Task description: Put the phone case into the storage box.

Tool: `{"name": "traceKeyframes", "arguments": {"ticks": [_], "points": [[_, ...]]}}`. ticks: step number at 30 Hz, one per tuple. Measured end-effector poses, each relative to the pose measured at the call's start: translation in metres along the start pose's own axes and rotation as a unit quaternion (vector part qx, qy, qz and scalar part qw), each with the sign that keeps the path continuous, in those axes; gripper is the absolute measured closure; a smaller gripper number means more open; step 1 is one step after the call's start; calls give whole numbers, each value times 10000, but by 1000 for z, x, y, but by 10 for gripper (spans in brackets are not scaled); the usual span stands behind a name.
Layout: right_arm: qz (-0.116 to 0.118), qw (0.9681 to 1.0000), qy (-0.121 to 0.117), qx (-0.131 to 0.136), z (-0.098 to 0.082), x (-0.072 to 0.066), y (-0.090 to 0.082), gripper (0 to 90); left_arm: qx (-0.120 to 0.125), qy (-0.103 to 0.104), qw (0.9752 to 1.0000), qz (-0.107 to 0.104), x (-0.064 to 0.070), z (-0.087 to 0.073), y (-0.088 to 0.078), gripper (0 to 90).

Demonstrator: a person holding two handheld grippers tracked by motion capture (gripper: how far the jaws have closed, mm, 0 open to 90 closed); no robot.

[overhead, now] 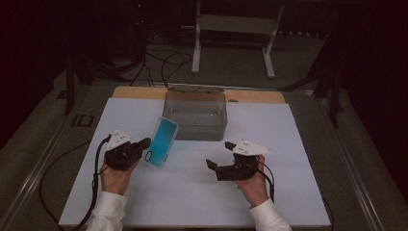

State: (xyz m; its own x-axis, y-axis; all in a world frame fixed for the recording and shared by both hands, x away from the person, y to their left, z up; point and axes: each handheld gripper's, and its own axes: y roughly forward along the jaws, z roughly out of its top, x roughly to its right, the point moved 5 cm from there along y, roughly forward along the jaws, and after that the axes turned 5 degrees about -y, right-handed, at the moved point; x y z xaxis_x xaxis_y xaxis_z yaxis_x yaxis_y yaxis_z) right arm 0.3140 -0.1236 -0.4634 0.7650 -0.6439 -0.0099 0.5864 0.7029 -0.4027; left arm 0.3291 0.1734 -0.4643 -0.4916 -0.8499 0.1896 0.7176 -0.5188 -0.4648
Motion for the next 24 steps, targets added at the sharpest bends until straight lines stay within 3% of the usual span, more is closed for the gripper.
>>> {"name": "traceKeyframes", "arguments": {"ticks": [9, 24], "points": [[195, 9995, -34, 249, 20, -14, 14, 85, 24, 58, 10000, 17, 4, 0, 1, 890], [401, 9991, 114, 62, 41, -33, 38, 85, 66, 108, 9999, 27, 11, 2, 1, 890]]}}
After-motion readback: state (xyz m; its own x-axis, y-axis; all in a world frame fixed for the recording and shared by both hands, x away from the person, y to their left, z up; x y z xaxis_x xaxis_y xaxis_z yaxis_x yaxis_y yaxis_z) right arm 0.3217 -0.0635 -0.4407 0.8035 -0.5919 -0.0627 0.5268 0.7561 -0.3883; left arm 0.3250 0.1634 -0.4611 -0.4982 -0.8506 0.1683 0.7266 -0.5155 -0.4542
